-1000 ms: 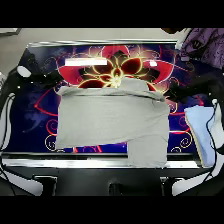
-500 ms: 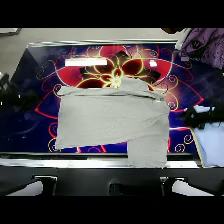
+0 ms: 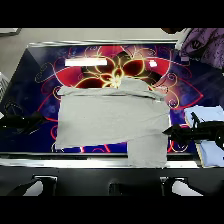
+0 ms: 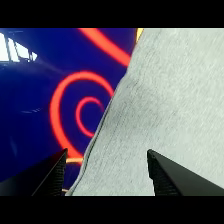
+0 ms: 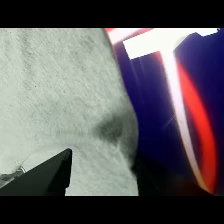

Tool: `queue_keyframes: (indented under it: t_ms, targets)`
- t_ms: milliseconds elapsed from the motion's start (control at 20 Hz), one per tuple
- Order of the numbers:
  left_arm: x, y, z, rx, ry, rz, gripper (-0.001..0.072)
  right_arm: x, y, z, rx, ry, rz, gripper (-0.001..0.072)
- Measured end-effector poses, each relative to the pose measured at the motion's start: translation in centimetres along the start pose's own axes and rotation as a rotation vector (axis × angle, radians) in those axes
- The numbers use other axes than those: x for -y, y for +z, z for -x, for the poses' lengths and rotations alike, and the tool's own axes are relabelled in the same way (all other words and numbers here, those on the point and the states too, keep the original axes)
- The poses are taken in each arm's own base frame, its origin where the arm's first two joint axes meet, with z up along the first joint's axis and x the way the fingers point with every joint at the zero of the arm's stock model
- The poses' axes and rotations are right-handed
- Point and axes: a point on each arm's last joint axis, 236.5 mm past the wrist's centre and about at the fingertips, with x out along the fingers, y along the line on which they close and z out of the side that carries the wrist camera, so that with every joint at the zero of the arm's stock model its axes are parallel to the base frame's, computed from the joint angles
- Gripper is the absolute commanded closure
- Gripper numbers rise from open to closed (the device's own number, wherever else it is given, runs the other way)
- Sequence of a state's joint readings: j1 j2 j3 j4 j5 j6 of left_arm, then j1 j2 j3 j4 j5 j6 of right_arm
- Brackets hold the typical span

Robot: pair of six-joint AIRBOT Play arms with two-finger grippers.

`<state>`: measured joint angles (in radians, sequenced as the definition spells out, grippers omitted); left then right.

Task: Fold the clothes and pants, and hang the long-sleeved shirts on hangers.

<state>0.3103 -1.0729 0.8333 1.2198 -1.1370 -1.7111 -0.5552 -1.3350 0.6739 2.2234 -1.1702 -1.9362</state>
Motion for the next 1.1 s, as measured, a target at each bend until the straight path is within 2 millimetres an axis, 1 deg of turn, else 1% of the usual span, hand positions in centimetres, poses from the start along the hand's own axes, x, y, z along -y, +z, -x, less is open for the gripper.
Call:
queue_keyframes:
  t_ms: [50, 100, 150, 250, 350, 500, 650, 750, 850, 900, 950, 1100]
  targets:
    - [-0.1, -0.4, 0.0, -0.012, 0.002, 0.009, 0.0053, 0.2, 0.1, -0.3, 0.002, 0.001, -0.008, 0.0473]
    - [-0.3, -0.6, 0.0, -0.019, 0.004, 0.02, 0.0027, 0.3, 0.2, -0.7, 0.003, 0.003, -0.008, 0.0597]
    - [-0.5, -0.8, -0.1, -0.025, 0.005, 0.026, 0.0027, 0.4, 0.2, -0.9, 0.002, 0.005, 0.0, 0.0676]
    - [-1.2, -1.9, -0.5, -0.064, -0.006, 0.026, 0.0028, 0.1, 0.2, -1.2, -0.002, 0.022, 0.003, 0.0678]
    - [-1.6, -3.4, -1.5, -0.107, -0.052, 0.042, 0.0028, -0.1, 0.1, -1.3, -0.006, 0.036, 0.004, 0.0678]
    - [-1.9, -6.4, -3.5, -0.178, -0.132, 0.068, 0.0032, -0.5, -0.4, -1.2, -0.024, 0.049, 0.013, 0.0678]
    - [-2.2, -9.0, -5.0, -0.233, -0.171, 0.086, 0.0032, -0.8, -0.8, -0.7, -0.028, 0.048, 0.03, 0.0678]
    - [-2.3, -10.0, -5.5, -0.255, -0.185, 0.089, 0.0033, -1.4, -1.0, -0.3, -0.027, 0.062, 0.038, 0.0678]
    - [-2.3, -10.7, -5.8, -0.271, -0.199, 0.091, 0.0039, -1.9, -1.1, 0.1, -0.021, 0.068, 0.04, 0.0678]
    - [-2.2, -11.0, -5.9, -0.287, -0.208, 0.099, 0.007, -2.1, -1.2, 0.3, -0.019, 0.073, 0.044, 0.0678]
    - [-2.1, -11.4, -6.2, -0.304, -0.212, 0.1, 0.0173, -2.3, -1.3, 0.4, -0.018, 0.075, 0.045, 0.0678]
    - [-2.4, -12.6, -7.0, -0.354, -0.198, 0.081, 0.0663, -2.9, -1.5, 1.0, -0.012, 0.083, 0.054, 0.0678]
